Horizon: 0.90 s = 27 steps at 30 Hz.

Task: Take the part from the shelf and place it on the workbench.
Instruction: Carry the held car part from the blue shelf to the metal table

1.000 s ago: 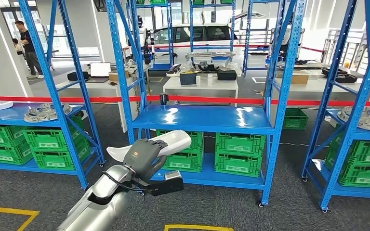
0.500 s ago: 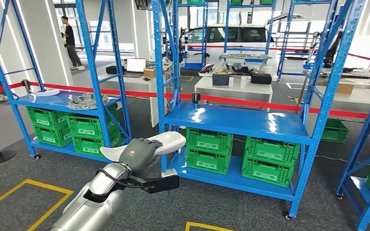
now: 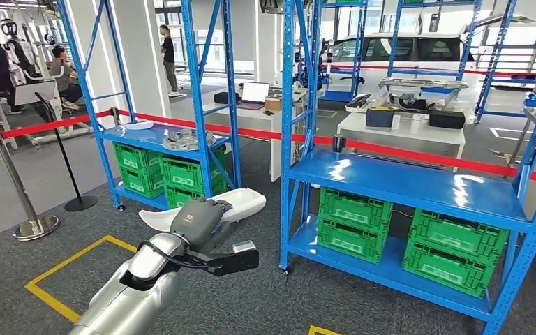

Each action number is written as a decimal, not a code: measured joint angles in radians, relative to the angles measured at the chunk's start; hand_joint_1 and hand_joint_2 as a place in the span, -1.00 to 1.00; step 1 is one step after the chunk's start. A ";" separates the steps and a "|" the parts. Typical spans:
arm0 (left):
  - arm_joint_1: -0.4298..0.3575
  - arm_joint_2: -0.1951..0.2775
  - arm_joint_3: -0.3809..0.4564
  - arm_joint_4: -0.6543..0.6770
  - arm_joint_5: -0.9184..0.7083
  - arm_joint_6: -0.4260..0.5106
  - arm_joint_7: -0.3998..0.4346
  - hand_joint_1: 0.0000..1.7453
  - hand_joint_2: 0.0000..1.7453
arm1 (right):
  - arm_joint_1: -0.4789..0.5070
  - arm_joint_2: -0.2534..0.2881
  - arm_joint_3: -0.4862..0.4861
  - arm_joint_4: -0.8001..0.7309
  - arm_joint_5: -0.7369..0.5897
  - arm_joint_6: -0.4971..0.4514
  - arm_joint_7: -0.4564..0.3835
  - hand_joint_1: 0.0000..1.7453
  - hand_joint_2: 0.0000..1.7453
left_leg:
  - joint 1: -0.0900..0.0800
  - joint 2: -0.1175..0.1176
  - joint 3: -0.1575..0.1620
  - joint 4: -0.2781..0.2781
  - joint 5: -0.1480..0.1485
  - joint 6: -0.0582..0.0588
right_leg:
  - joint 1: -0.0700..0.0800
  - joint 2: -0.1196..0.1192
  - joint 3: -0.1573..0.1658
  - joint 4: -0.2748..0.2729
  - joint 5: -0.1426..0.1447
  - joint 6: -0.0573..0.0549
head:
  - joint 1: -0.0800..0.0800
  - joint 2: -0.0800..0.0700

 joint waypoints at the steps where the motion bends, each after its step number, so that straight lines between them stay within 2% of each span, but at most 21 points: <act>1: -0.001 0.002 0.000 0.000 0.000 -0.001 0.000 1.00 1.00 | 0.000 0.000 0.000 0.000 0.000 0.000 0.000 -1.00 -1.00 | -0.001 0.031 -0.015 0.030 -0.019 -0.005 | -0.002 -0.012 0.003 -0.005 0.002 -0.005 | -0.001 0.000; 2: -0.001 0.003 0.000 0.000 0.000 -0.002 0.001 1.00 1.00 | 0.001 0.001 0.000 0.000 0.000 0.000 0.000 -1.00 -1.00 | -0.001 0.066 -0.039 0.081 -0.047 -0.009 | -0.001 -0.025 0.006 -0.008 0.003 -0.009 | -0.002 0.000; 3: 0.000 0.004 0.000 0.000 0.000 -0.004 0.001 1.00 1.00 | 0.002 0.000 0.000 0.000 0.000 0.000 0.000 -1.00 -1.00 | 0.002 0.088 -0.069 0.145 -0.077 -0.013 | 0.000 -0.038 0.007 -0.010 0.003 -0.012 | -0.004 0.000; 4: 0.001 0.004 0.000 0.000 0.000 -0.006 0.001 1.00 1.00 | 0.003 0.000 0.000 0.000 0.000 0.000 0.000 -1.00 -1.00 | 0.006 0.098 -0.099 0.207 -0.100 -0.017 | 0.000 -0.052 0.007 -0.010 0.002 -0.013 | -0.004 0.000; 5: 0.003 0.004 0.000 0.000 0.000 -0.008 0.001 1.00 1.00 | 0.003 0.000 0.000 0.000 0.000 0.000 0.000 -1.00 -1.00 | 0.011 0.101 -0.119 0.246 -0.108 -0.021 | 0.000 -0.065 0.007 -0.010 0.001 -0.013 | -0.004 0.000; 6: 0.005 0.005 0.000 0.001 0.000 -0.011 0.001 1.00 1.00 | 0.002 0.000 0.000 0.000 0.000 0.000 0.000 -1.00 -1.00 | 0.016 0.104 -0.121 0.250 -0.098 -0.024 | -0.001 -0.077 0.007 -0.010 0.000 -0.012 | -0.004 0.000; 7: 0.005 0.006 0.000 0.000 0.000 -0.013 0.002 1.00 1.00 | 0.002 0.000 0.000 0.000 0.000 0.000 0.000 -1.00 -1.00 | 0.020 0.110 -0.103 0.215 -0.072 -0.026 | -0.001 -0.089 0.008 -0.009 -0.002 -0.011 | -0.004 0.000; 9: 0.004 0.008 0.000 0.000 0.000 -0.016 0.007 1.00 1.00 | 0.001 0.000 0.000 0.000 0.000 0.000 0.000 -1.00 -1.00 | 0.019 0.152 -0.032 0.080 -0.012 -0.029 | 0.001 -0.109 0.013 -0.007 -0.007 -0.003 | -0.004 0.000; 11: 0.003 0.007 0.000 -0.002 -0.002 -0.020 0.015 1.00 1.00 | 0.002 -0.001 0.000 0.000 0.000 0.000 0.000 -1.00 -1.00 | 0.012 0.187 0.011 -0.006 0.010 -0.020 | 0.006 -0.128 0.017 -0.005 -0.013 0.008 | -0.003 0.000; 12: 0.003 0.008 0.000 -0.002 -0.003 -0.022 0.018 1.00 1.00 | 0.002 -0.001 0.000 -0.001 0.000 0.000 0.000 -1.00 -1.00 | 0.007 0.187 0.014 -0.015 0.006 -0.014 | 0.008 -0.139 0.019 -0.005 -0.015 0.013 | -0.002 0.000; 14: 0.002 0.010 0.000 -0.004 -0.005 -0.025 0.023 1.00 1.00 | 0.000 -0.001 0.000 -0.001 -0.001 0.000 0.000 -1.00 -1.00 | 0.006 0.161 0.013 -0.019 0.009 0.002 | 0.005 -0.156 0.026 -0.005 -0.020 0.024 | -0.002 0.000; 15: 0.000 0.011 0.000 -0.005 -0.005 -0.026 0.025 1.00 1.00 | -0.002 -0.001 0.000 -0.001 -0.001 0.000 0.000 -1.00 -1.00 | 0.007 0.149 0.015 -0.022 0.011 0.010 | 0.002 -0.143 0.024 0.006 -0.030 0.030 | -0.002 0.000; 16: -0.002 0.011 0.000 -0.006 -0.007 -0.026 0.027 1.00 1.00 | -0.002 -0.001 0.000 -0.001 -0.001 0.003 0.000 -1.00 -1.00 | 0.009 0.138 0.017 -0.024 0.013 0.016 | -0.001 -0.119 0.012 0.034 -0.048 0.033 | -0.002 0.000; 18: -0.004 0.008 0.000 -0.006 -0.010 -0.030 0.031 1.00 1.00 | -0.001 0.000 0.000 -0.001 -0.001 0.012 0.000 -1.00 -1.00 | 0.010 0.116 0.018 -0.026 0.015 0.026 | -0.002 -0.059 -0.044 0.149 -0.103 0.035 | -0.001 0.000; 19: -0.003 0.007 0.000 -0.005 -0.013 -0.033 0.033 1.00 1.00 | 0.001 0.000 0.000 -0.001 -0.001 0.016 0.001 -1.00 -1.00 | 0.008 0.103 0.017 -0.026 0.015 0.029 | -0.001 -0.045 -0.080 0.217 -0.126 0.034 | -0.001 0.000; 20: 0.000 0.006 0.000 -0.004 -0.015 -0.036 0.036 1.00 1.00 | 0.002 0.000 0.000 -0.001 -0.001 0.018 0.001 -1.00 -1.00 | 0.007 0.089 0.017 -0.024 0.014 0.030 | 0.001 -0.038 -0.109 0.265 -0.135 0.033 | -0.001 0.000; 21: 0.001 0.006 0.000 -0.003 -0.017 -0.040 0.039 1.00 1.00 | 0.003 0.000 0.000 -0.001 -0.001 0.018 0.001 -1.00 -1.00 | 0.005 0.075 0.017 -0.023 0.014 0.031 | 0.002 -0.035 -0.122 0.280 -0.125 0.031 | -0.001 0.000; 22: 0.002 0.006 0.000 -0.002 -0.018 -0.042 0.041 1.00 1.00 | 0.003 0.000 0.000 -0.001 -0.001 0.018 0.001 -1.00 -1.00 | 0.004 0.061 0.017 -0.021 0.014 0.030 | 0.003 -0.032 -0.116 0.253 -0.098 0.028 | -0.001 0.000; 24: 0.001 0.006 0.000 -0.001 -0.018 -0.047 0.045 1.00 1.00 | 0.002 -0.001 0.000 -0.001 0.000 0.018 0.001 -1.00 -1.00 | 0.004 0.038 0.017 -0.016 0.013 0.028 | 0.002 -0.008 -0.065 0.124 -0.028 0.021 | -0.001 0.000; 26: 0.000 0.007 0.000 -0.001 -0.019 -0.050 0.048 1.00 1.00 | 0.002 -0.001 0.000 -0.001 0.000 0.018 0.000 -1.00 -1.00 | 0.004 0.016 0.012 -0.012 0.012 0.019 | 0.001 0.021 -0.021 0.029 0.001 0.018 | -0.002 0.000; 27: -0.001 0.007 0.000 -0.001 -0.019 -0.052 0.049 1.00 1.00 | 0.002 -0.001 0.000 -0.001 0.000 0.018 0.000 -1.00 -1.00 | 0.005 0.007 0.009 -0.012 0.014 0.013 | 0.003 0.027 -0.014 0.014 -0.001 0.017 | -0.002 0.000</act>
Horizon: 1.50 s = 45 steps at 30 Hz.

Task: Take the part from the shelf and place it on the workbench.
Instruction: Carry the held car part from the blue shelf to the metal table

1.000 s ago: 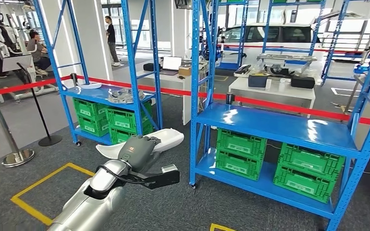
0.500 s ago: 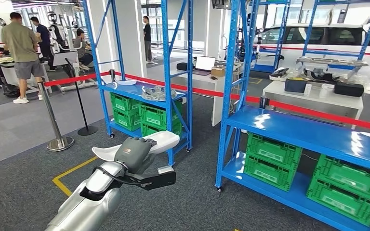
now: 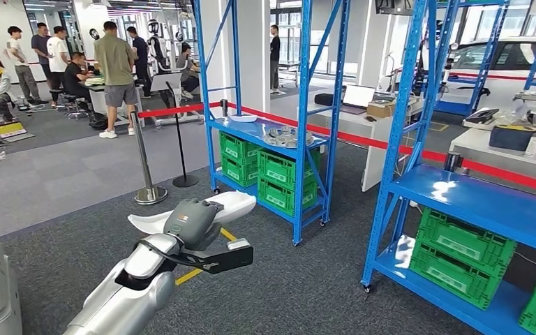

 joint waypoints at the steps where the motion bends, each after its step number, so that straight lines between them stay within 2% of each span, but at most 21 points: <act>1: 0.000 0.001 0.000 0.000 0.000 -0.001 0.001 1.00 1.00 | 0.000 0.000 0.000 0.000 0.000 0.000 0.000 -1.00 -1.00 | 0.002 -0.010 -0.002 -0.001 0.002 -0.007 | 0.002 -0.007 0.002 -0.004 0.001 -0.002 | 0.000 0.000; 2: 0.000 0.004 0.000 0.000 0.000 -0.003 0.002 1.00 1.00 | -0.001 0.001 0.000 0.000 0.000 0.000 0.000 -1.00 -1.00 | 0.003 -0.014 -0.006 -0.003 0.003 -0.013 | 0.002 -0.016 0.004 -0.007 0.003 -0.007 | 0.000 0.000; 4: -0.001 0.010 0.000 0.001 -0.002 -0.006 0.005 1.00 1.00 | -0.002 0.001 0.000 0.000 0.000 0.000 0.000 -1.00 -1.00 | 0.000 0.021 -0.020 0.020 -0.015 -0.024 | -0.002 -0.033 0.008 -0.016 0.009 -0.018 | -0.001 0.000; 6: -0.002 0.012 0.000 0.001 -0.003 -0.009 0.007 1.00 1.00 | 0.000 0.002 0.000 -0.001 0.000 0.000 0.000 -1.00 -1.00 | 0.000 0.075 -0.063 0.112 -0.067 -0.034 | -0.003 -0.052 0.011 -0.022 0.010 -0.026 | -0.004 0.000; 9: 0.003 0.014 0.000 0.004 -0.010 -0.015 0.010 1.00 1.00 | 0.001 0.001 0.000 -0.001 0.000 0.000 0.000 -1.00 -1.00 | 0.010 0.095 -0.125 0.244 -0.107 -0.046 | -0.003 -0.083 0.013 -0.021 0.007 -0.030 | -0.004 0.000; 11: 0.005 0.015 0.000 0.006 -0.013 -0.019 0.012 1.00 1.00 | 0.001 0.001 0.000 -0.001 0.000 0.000 0.000 -1.00 -1.00 | 0.015 0.107 -0.097 0.186 -0.060 -0.049 | -0.004 -0.103 0.016 -0.021 0.004 -0.027 | -0.004 0.000; 13: 0.003 0.016 0.000 0.006 -0.014 -0.023 0.010 1.00 1.00 | 0.001 0.001 0.000 -0.001 0.000 0.000 0.000 -1.00 -1.00 | 0.011 0.149 -0.034 0.063 -0.010 -0.046 | -0.001 -0.120 0.021 -0.018 -0.002 -0.018 | -0.004 0.000; 15: 0.002 0.014 0.000 0.006 -0.016 -0.028 0.003 1.00 1.00 | 0.001 0.001 0.000 -0.001 0.001 0.000 0.001 -1.00 -1.00 | 0.004 0.174 -0.004 0.000 0.002 -0.033 | 0.005 -0.138 0.025 -0.018 -0.008 -0.008 | -0.003 0.000; 17: 0.003 0.013 0.000 0.005 -0.019 -0.030 -0.003 1.00 1.00 | -0.001 0.001 0.000 -0.001 0.001 0.000 0.001 -1.00 -1.00 | 0.001 0.155 -0.003 -0.006 0.002 -0.016 | 0.007 -0.160 0.030 -0.020 -0.011 0.002 | -0.001 0.000; 19: 0.001 0.013 0.000 0.004 -0.021 -0.031 -0.004 1.00 1.00 | -0.002 0.001 0.000 -0.001 0.000 0.001 0.001 -1.00 -1.00 | 0.004 0.133 -0.001 -0.011 0.006 -0.002 | 0.002 -0.140 0.026 -0.001 -0.028 0.013 | -0.001 0.000; 22: 0.002 0.005 0.000 0.004 -0.027 -0.032 -0.002 1.00 1.00 | -0.001 0.001 0.000 -0.001 0.000 0.013 0.001 -1.00 -1.00 | 0.007 0.103 0.002 -0.014 0.008 0.013 | -0.002 -0.073 -0.053 0.161 -0.103 0.019 | -0.001 0.000; 24: 0.007 0.001 0.000 0.006 -0.034 -0.033 0.002 1.00 1.00 | 0.001 0.001 0.000 -0.001 0.000 0.018 0.002 -1.00 -1.00 | 0.004 0.078 0.002 -0.013 0.008 0.015 | 0.000 -0.064 -0.113 0.261 -0.125 0.018 | -0.001 0.000; 26: 0.010 0.001 0.000 0.008 -0.038 -0.035 0.007 1.00 1.00 | 0.001 0.001 0.000 -0.001 0.000 0.018 0.002 -1.00 -1.00 | 0.002 0.053 0.002 -0.010 0.008 0.015 | 0.001 -0.057 -0.105 0.217 -0.076 0.012 | -0.001 0.000; 29: 0.010 0.000 0.000 0.008 -0.039 -0.041 0.010 1.00 1.00 | 0.001 0.000 0.000 -0.002 0.001 0.019 0.002 -1.00 -1.00 | 0.001 0.022 0.000 -0.005 0.007 0.008 | 0.000 -0.010 -0.023 0.027 0.008 -0.001 | -0.001 0.000; 32: 0.009 0.002 0.000 0.009 -0.038 -0.052 0.014 1.00 1.00 | 0.000 0.000 0.000 -0.001 0.004 0.019 0.001 -1.00 -1.00 | 0.003 -0.004 -0.006 -0.008 0.011 -0.012 | 0.003 -0.011 -0.003 -0.011 0.012 -0.012 | -0.002 0.000; 35: 0.007 0.008 0.000 0.010 -0.037 -0.060 0.016 1.00 1.00 | -0.001 0.000 0.000 -0.001 0.008 0.019 0.000 -1.00 -1.00 | 0.001 0.043 -0.029 0.031 -0.018 -0.028 | -0.002 -0.039 0.006 -0.025 0.022 -0.030 | -0.003 0.000; 37: 0.006 0.010 0.000 0.011 -0.036 -0.064 0.018 1.00 1.00 | 0.001 0.000 0.000 -0.002 0.010 0.017 0.000 -1.00 -1.00 | 0.004 0.085 -0.081 0.142 -0.076 -0.037 | -0.002 -0.059 0.008 -0.028 0.022 -0.037 | -0.004 0.000; 39: 0.008 0.010 0.000 0.014 -0.036 -0.067 0.018 1.00 1.00 | 0.002 0.000 0.000 -0.002 0.011 0.016 0.000 -1.00 -1.00 | 0.010 0.094 -0.130 0.246 -0.110 -0.045 | -0.002 -0.080 0.008 -0.027 0.019 -0.038 | -0.004 0.000; 40: 0.009 0.011 0.000 0.016 -0.036 -0.068 0.018 1.00 1.00 | 0.002 0.000 0.000 -0.002 0.011 0.016 0.000 -1.00 -1.00 | 0.013 0.097 -0.133 0.254 -0.101 -0.048 | -0.003 -0.091 0.009 -0.026 0.018 -0.038 | -0.004 0.000; 43: 0.007 0.013 0.000 0.018 -0.036 -0.069 0.019 1.00 1.00 | 0.002 0.000 0.000 -0.002 0.012 0.016 0.000 -1.00 -1.00 | 0.012 0.141 -0.051 0.093 -0.018 -0.049 | -0.003 -0.120 0.014 -0.019 0.008 -0.028 | -0.005 0.000; 45: 0.004 0.011 0.000 0.017 -0.036 -0.069 0.021 1.00 1.00 | 0.002 0.000 0.000 -0.002 0.012 0.016 0.000 -1.00 -1.00 | 0.007 0.169 -0.006 0.006 0.007 -0.038 | 0.003 -0.139 0.018 -0.013 -0.001 -0.017 | -0.004 0.000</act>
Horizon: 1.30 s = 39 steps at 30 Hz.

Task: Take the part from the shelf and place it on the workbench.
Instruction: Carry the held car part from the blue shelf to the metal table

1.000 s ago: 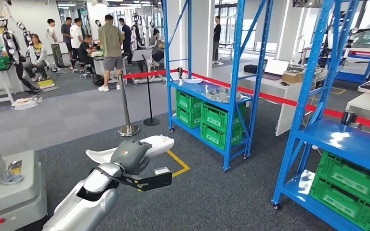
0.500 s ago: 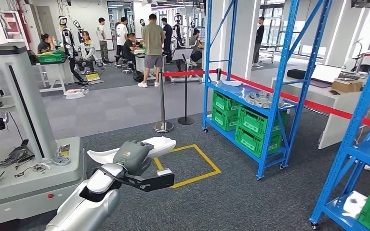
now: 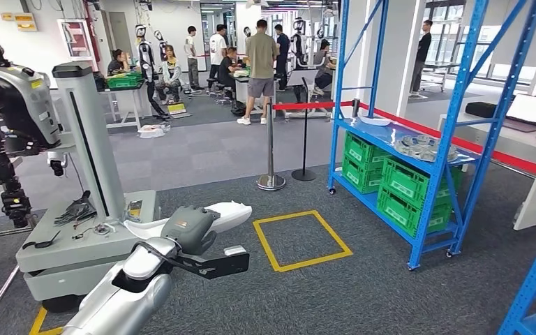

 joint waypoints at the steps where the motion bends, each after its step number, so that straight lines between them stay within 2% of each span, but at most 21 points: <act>1: -0.001 0.000 0.000 0.000 0.000 0.000 0.001 1.00 1.00 | 0.000 0.000 0.000 0.000 0.000 0.000 0.000 -1.00 -1.00 | -0.003 -0.001 0.004 -0.009 -0.003 0.007 | 0.003 -0.010 0.003 0.000 -0.002 0.005 | 0.000 0.000; 3: -0.001 0.001 0.000 0.000 0.000 -0.001 0.000 1.00 1.00 | -0.003 0.000 0.000 0.000 0.000 0.000 0.000 -1.00 -1.00 | -0.001 -0.027 0.003 -0.012 0.002 0.021 | 0.003 -0.024 0.009 -0.002 -0.007 0.015 | 0.001 0.000; 5: -0.003 0.003 0.000 -0.002 0.000 -0.001 0.001 1.00 1.00 | -0.004 0.000 0.000 0.000 0.000 0.004 0.000 -1.00 -1.00 | 0.003 -0.049 0.005 -0.016 0.005 0.033 | -0.003 0.009 -0.001 0.032 -0.033 0.025 | 0.002 0.000; 7: -0.004 0.001 0.000 -0.002 0.000 -0.001 0.001 1.00 1.00 | -0.002 0.000 0.000 0.000 0.000 0.012 0.000 -1.00 -1.00 | 0.005 -0.070 0.006 -0.017 0.006 0.042 | -0.006 0.059 -0.052 0.145 -0.091 0.030 | 0.002 0.000; 8: -0.003 0.000 0.000 -0.002 0.000 -0.001 0.001 1.00 1.00 | -0.001 0.000 0.000 0.000 0.000 0.015 0.000 -1.00 -1.00 | 0.005 -0.082 0.005 -0.016 0.006 0.044 | -0.005 0.069 -0.087 0.215 -0.119 0.031 | 0.002 0.000; 10: 0.001 -0.001 0.000 0.000 -0.001 -0.002 0.000 1.00 1.00 | 0.000 -0.001 0.000 0.000 0.000 0.016 0.001 -1.00 -1.00 | 0.003 -0.109 0.005 -0.015 0.006 0.045 | -0.003 0.076 -0.129 0.287 -0.128 0.029 | 0.002 0.000; 11: 0.002 -0.001 0.000 0.000 -0.001 -0.002 0.000 1.00 1.00 | 0.000 -0.001 0.000 0.000 0.000 0.016 0.001 -1.00 -1.00 | 0.003 -0.123 0.005 -0.014 0.007 0.045 | -0.003 0.079 -0.123 0.265 -0.104 0.026 | 0.002 0.000; 14: 0.001 -0.002 0.000 0.000 -0.003 -0.003 0.000 1.00 1.00 | 0.000 -0.002 0.000 0.000 0.000 0.017 0.001 -1.00 -1.00 | 0.003 -0.161 0.003 -0.010 0.008 0.038 | -0.006 0.126 -0.038 0.069 -0.010 0.015 | 0.002 0.000; 16: 0.001 -0.002 0.000 0.000 -0.006 -0.003 0.001 1.00 1.00 | -0.001 -0.003 0.000 0.000 0.001 0.020 0.002 -1.00 -1.00 | 0.004 -0.182 -0.002 -0.011 0.012 0.025 | -0.004 0.145 -0.011 0.009 0.002 0.012 | 0.002 0.000; 18: 0.001 0.001 0.000 0.001 -0.008 -0.002 0.002 1.00 1.00 | -0.003 -0.004 0.000 0.000 0.001 0.022 0.002 -1.00 -1.00 | 0.007 -0.200 -0.008 -0.016 0.017 0.010 | -0.002 0.125 -0.006 0.003 0.005 0.006 | 0.001 0.000; 20: 0.000 0.009 0.000 0.001 -0.008 -0.002 0.004 1.00 1.00 | -0.003 -0.003 0.000 0.000 0.000 0.021 0.001 -1.00 -1.00 | 0.004 -0.166 -0.021 0.003 0.003 -0.001 | -0.006 0.104 0.002 -0.007 0.011 -0.007 | 0.000 0.000; 22: 0.001 0.013 0.000 0.001 -0.008 0.000 0.005 1.00 1.00 | -0.002 -0.003 0.000 0.000 0.001 0.021 0.001 -1.00 -1.00 | 0.001 -0.101 -0.063 0.095 -0.048 -0.007 | -0.006 0.080 0.006 -0.014 0.014 -0.017 | -0.002 0.000; 24: 0.005 0.014 0.000 0.003 -0.008 0.001 0.005 1.00 1.00 | 0.001 -0.003 0.000 0.000 0.003 0.021 0.002 -1.00 -1.00 | 0.004 -0.075 -0.119 0.217 -0.097 -0.011 | -0.004 0.055 0.007 -0.013 0.012 -0.022 | -0.003 0.000; 25: 0.009 0.015 0.000 0.004 -0.008 0.001 0.006 1.00 1.00 | 0.001 -0.003 0.000 0.000 0.005 0.021 0.002 -1.00 -1.00 | 0.006 -0.071 -0.133 0.247 -0.101 -0.013 | -0.004 0.042 0.007 -0.012 0.011 -0.022 | -0.003 0.000; 27: 0.013 0.020 0.000 0.005 -0.008 0.001 0.008 1.00 1.00 | 0.001 -0.003 0.000 0.000 0.007 0.021 0.001 -1.00 -1.00 | 0.007 -0.061 -0.101 0.190 -0.057 -0.012 | -0.004 0.018 0.008 -0.010 0.007 -0.020 | -0.003 0.000; 29: 0.012 0.024 0.000 0.004 -0.008 0.001 0.011 1.00 1.00 | 0.000 -0.003 0.001 0.000 0.008 0.021 0.000 -1.00 -1.00 | -0.002 -0.011 -0.030 0.055 -0.007 -0.002 | 0.000 -0.005 0.011 -0.005 -0.001 -0.013 | -0.003 0.000; 31: 0.010 0.026 0.000 0.002 -0.008 0.001 0.012 1.00 1.00 | -0.001 -0.003 0.001 0.000 0.010 0.021 0.000 -1.00 -1.00 | -0.011 0.020 0.005 -0.015 0.007 0.014 | 0.006 -0.027 0.014 -0.002 -0.007 -0.004 | -0.003 0.000; 34: 0.010 0.034 0.000 0.001 -0.008 0.001 0.013 1.00 1.00 | -0.003 -0.004 0.001 0.000 0.012 0.021 0.000 -1.00 -1.00 | -0.010 -0.018 0.005 -0.021 0.012 0.031 | 0.007 -0.055 0.024 -0.004 -0.014 0.010 | -0.003 0.000; 36: 0.009 0.039 0.000 -0.001 -0.007 0.002 0.013 1.00 1.00 | -0.004 -0.004 0.002 0.000 0.014 0.026 0.000 -1.00 -1.00 | -0.002 -0.043 0.009 -0.029 0.019 0.042 | 0.002 -0.012 0.008 0.041 -0.046 0.020 | -0.002 0.000; 38: 0.011 0.040 0.000 -0.002 -0.007 0.002 0.013 1.00 1.00 | -0.003 -0.005 0.002 0.000 0.016 0.036 0.000 -1.00 -1.00 | 0.002 -0.068 0.008 -0.031 0.022 0.048 | -0.002 0.052 -0.047 0.161 -0.104 0.027 | -0.002 0.000; 39: 0.014 0.039 0.000 -0.002 -0.007 0.002 0.012 1.00 1.00 | -0.001 -0.005 0.002 0.000 0.017 0.040 0.000 -1.00 -1.00 | 0.002 -0.083 0.007 -0.030 0.022 0.049 | -0.002 0.066 -0.080 0.225 -0.126 0.029 | -0.001 0.000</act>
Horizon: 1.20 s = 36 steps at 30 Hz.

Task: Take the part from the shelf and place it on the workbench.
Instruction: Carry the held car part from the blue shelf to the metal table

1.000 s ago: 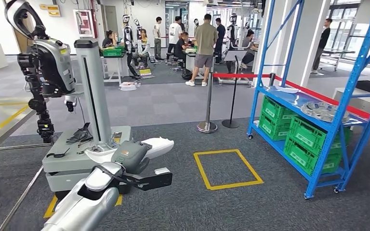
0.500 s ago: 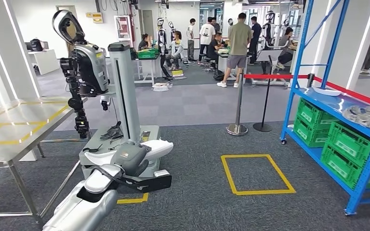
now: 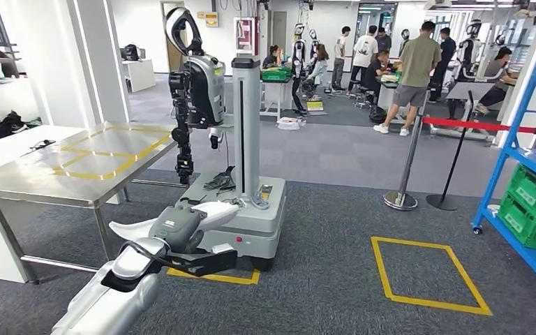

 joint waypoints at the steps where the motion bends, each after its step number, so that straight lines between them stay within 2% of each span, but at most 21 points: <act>1: 0.004 0.000 0.000 0.000 0.000 0.000 -0.001 1.00 1.00 | 0.002 -0.001 0.000 0.000 0.001 0.002 0.000 -1.00 -1.00 | 0.000 -0.016 -0.001 0.001 0.000 0.000 | 0.000 0.006 -0.023 0.039 -0.005 0.000 | 0.000 0.000; 2: 0.008 -0.001 0.000 0.001 0.000 0.000 -0.001 1.00 1.00 | 0.002 -0.001 0.000 0.000 0.001 0.002 0.000 -1.00 -1.00 | 0.000 -0.031 -0.001 0.003 0.000 0.000 | 0.000 0.009 -0.031 0.046 0.007 -0.001 | 0.001 0.000; 3: 0.010 0.000 0.000 0.002 0.001 0.000 -0.001 1.00 1.00 | 0.003 -0.001 0.000 0.000 0.001 0.002 0.000 -1.00 -1.00 | 0.000 -0.046 -0.001 0.006 0.000 -0.001 | -0.001 0.013 -0.020 0.011 0.038 -0.003 | 0.001 0.000; 6: 0.010 0.000 0.000 0.000 0.004 0.003 -0.001 1.00 1.00 | 0.001 -0.002 0.000 0.000 0.001 0.003 0.000 -1.00 -1.00 | 0.000 -0.087 -0.006 0.014 0.001 -0.012 | -0.005 0.066 0.061 -0.181 0.125 -0.011 | 0.001 0.000; 8: 0.009 0.001 0.000 0.000 0.006 0.004 -0.001 1.00 1.00 | 0.000 -0.003 0.000 0.000 0.001 0.003 0.000 -1.00 -1.00 | 0.002 -0.109 -0.013 0.013 0.005 -0.026 | -0.003 0.083 0.077 -0.219 0.127 -0.015 | 0.000 0.000; 10: 0.010 0.005 0.000 -0.001 0.007 0.005 -0.001 1.00 1.00 | -0.001 -0.002 0.000 0.000 0.001 0.003 0.000 -1.00 -1.00 | 0.005 -0.120 -0.019 0.009 0.010 -0.040 | -0.003 0.058 0.082 -0.225 0.134 -0.025 | 0.000 0.000; 12: 0.009 0.010 0.000 -0.001 0.007 0.006 -0.001 1.00 1.00 | -0.001 -0.002 0.000 0.000 0.001 0.002 0.000 -1.00 -1.00 | 0.001 -0.074 -0.037 0.040 -0.012 -0.051 | -0.006 0.033 0.087 -0.234 0.142 -0.039 | -0.001 0.000; 14: 0.009 0.012 0.000 -0.001 0.007 0.006 -0.001 1.00 1.00 | 0.000 -0.002 0.000 0.000 0.001 0.002 0.000 -1.00 -1.00 | 0.000 -0.009 -0.084 0.144 -0.070 -0.060 | -0.005 0.010 0.088 -0.238 0.144 -0.048 | -0.003 0.000; 16: 0.014 0.011 0.000 0.000 0.007 0.006 -0.001 1.00 1.00 | 0.002 -0.002 0.000 0.000 0.001 0.002 0.000 -1.00 -1.00 | 0.004 0.010 -0.133 0.256 -0.114 -0.066 | -0.004 -0.016 0.087 -0.236 0.143 -0.051 | -0.003 0.000; 17: 0.016 0.012 0.000 0.001 0.007 0.006 -0.001 1.00 1.00 | 0.002 -0.002 0.000 0.000 0.001 0.002 0.000 -1.00 -1.00 | 0.006 0.013 -0.139 0.273 -0.112 -0.068 | -0.004 -0.029 0.086 -0.235 0.141 -0.051 | -0.003 0.000; 18: 0.017 0.013 0.000 0.002 0.007 0.006 -0.001 1.00 1.00 | 0.002 -0.002 0.000 0.000 0.002 0.002 0.000 -1.00 -1.00 | 0.007 0.018 -0.125 0.251 -0.093 -0.069 | -0.004 -0.041 0.086 -0.233 0.139 -0.050 | -0.003 0.000; 20: 0.016 0.015 0.000 0.001 0.007 0.006 0.000 1.00 1.00 | 0.001 -0.002 0.000 0.000 0.002 0.002 0.000 -1.00 -1.00 | 0.004 0.053 -0.057 0.124 -0.038 -0.064 | -0.002 -0.066 0.088 -0.228 0.133 -0.044 | -0.003 0.000; 22: 0.012 0.015 0.000 -0.001 0.007 0.006 0.000 1.00 1.00 | 0.000 -0.001 0.001 0.000 0.003 0.002 -0.001 -1.00 -1.00 | -0.004 0.085 -0.007 0.028 -0.013 -0.047 | 0.003 -0.088 0.090 -0.224 0.127 -0.035 | -0.003 0.000; 23: 0.011 0.016 0.000 -0.002 0.007 0.006 0.000 1.00 1.00 | -0.001 -0.001 0.001 0.000 0.004 0.002 -0.001 -1.00 -1.00 | -0.007 0.087 -0.002 0.017 -0.014 -0.039 | 0.006 -0.098 0.092 -0.224 0.125 -0.031 | -0.002 0.000; 25: 0.010 0.022 0.000 -0.002 0.007 0.006 0.000 1.00 1.00 | -0.003 -0.001 0.001 0.000 0.006 0.002 -0.001 -1.00 -1.00 | -0.006 0.061 -0.003 0.014 -0.009 -0.024 | 0.007 -0.115 0.097 -0.227 0.122 -0.020 | -0.002 0.000; 27: 0.008 0.026 0.001 -0.003 0.007 0.006 0.000 1.00 1.00 | -0.004 -0.001 0.001 0.000 0.007 0.005 -0.001 -1.00 -1.00 | -0.001 0.037 -0.001 0.007 -0.003 -0.012 | 0.003 -0.080 0.091 -0.202 0.100 -0.009 | -0.002 0.000; 29: 0.006 0.022 0.001 -0.003 0.007 0.005 -0.001 1.00 1.00 | -0.003 -0.001 0.002 0.000 0.008 0.011 -0.001 -1.00 -1.00 | 0.004 0.014 -0.002 0.003 0.002 -0.004 | -0.002 -0.017 0.047 -0.103 0.045 -0.001 | -0.002 0.000; 31: 0.010 0.017 0.001 -0.003 0.007 0.004 -0.002 1.00 1.00 | -0.001 -0.001 0.002 0.000 0.008 0.014 -0.001 -1.00 -1.00 | 0.004 -0.013 -0.005 0.005 0.004 -0.002 | -0.002 0.006 -0.016 0.023 -0.003 0.001 | -0.002 0.000; 32: 0.014 0.016 0.001 -0.002 0.007 0.004 -0.003 1.00 1.00 | 0.000 -0.002 0.002 0.000 0.008 0.014 -0.001 -1.00 -1.00 | 0.004 -0.028 -0.006 0.007 0.004 -0.002 | -0.002 0.009 -0.033 0.051 -0.003 0.001 | -0.002 0.000; 34: 0.017 0.016 0.001 -0.002 0.007 0.003 -0.003 1.00 1.00 | 0.000 -0.002 0.002 0.000 0.008 0.014 -0.001 -1.00 -1.00 | 0.004 -0.057 -0.008 0.011 0.004 -0.003 | -0.003 0.017 -0.009 -0.016 0.055 -0.003 | -0.002 0.000; 36: 0.016 0.015 0.001 -0.002 0.007 0.003 -0.003 1.00 1.00 | -0.001 -0.002 0.002 0.000 0.008 0.014 -0.001 -1.00 -1.00 | 0.004 -0.083 -0.011 0.015 0.005 -0.010 | -0.007 0.059 0.051 -0.153 0.114 -0.008 | -0.002 0.000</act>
